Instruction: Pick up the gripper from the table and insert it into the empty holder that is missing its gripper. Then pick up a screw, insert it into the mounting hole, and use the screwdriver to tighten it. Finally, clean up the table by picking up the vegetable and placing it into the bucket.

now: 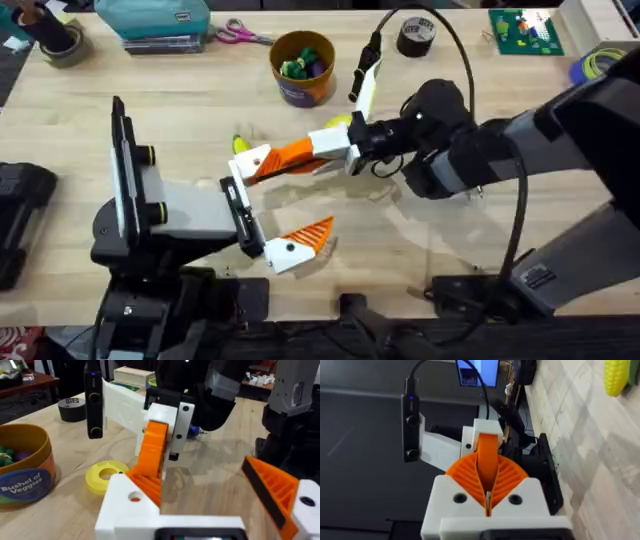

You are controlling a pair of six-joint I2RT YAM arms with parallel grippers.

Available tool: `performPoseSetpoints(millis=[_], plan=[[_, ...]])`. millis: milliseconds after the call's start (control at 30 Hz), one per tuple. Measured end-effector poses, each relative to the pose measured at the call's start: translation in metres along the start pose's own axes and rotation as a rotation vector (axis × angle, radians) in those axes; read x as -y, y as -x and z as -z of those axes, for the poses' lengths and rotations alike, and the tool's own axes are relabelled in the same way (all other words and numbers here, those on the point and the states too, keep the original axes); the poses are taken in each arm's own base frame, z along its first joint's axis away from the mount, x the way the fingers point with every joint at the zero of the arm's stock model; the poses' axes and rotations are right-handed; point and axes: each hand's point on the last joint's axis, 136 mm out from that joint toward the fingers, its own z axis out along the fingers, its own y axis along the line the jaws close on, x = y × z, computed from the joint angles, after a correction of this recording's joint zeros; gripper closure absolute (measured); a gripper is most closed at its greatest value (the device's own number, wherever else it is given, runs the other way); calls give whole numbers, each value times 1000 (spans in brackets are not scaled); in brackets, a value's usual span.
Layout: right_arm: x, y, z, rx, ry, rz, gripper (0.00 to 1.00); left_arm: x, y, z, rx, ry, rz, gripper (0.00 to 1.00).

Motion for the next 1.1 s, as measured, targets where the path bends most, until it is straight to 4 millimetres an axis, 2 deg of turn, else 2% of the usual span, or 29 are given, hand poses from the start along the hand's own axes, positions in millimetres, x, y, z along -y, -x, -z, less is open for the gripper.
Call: performPoseSetpoints(millis=[133,167,367,400,767,1100], plan=[[0,0,0,0,0,-1,993,0,0,0,0,0,0,15],[0,0,0,0,-1,-4,965,0,0,0,0,1,0,15],[7,-4,-4,-15,-11,-35,69,2,0,0,0,-9,-5,15],[8,-4,-4,-16,-12,-37,21,2,0,0,0,-9,-4,15],[8,-3,-3,-10,-14,-41,7,2,0,0,0,-9,-4,15],[8,7,13,16,-18,-38,6,2,0,0,0,-9,-5,15]])
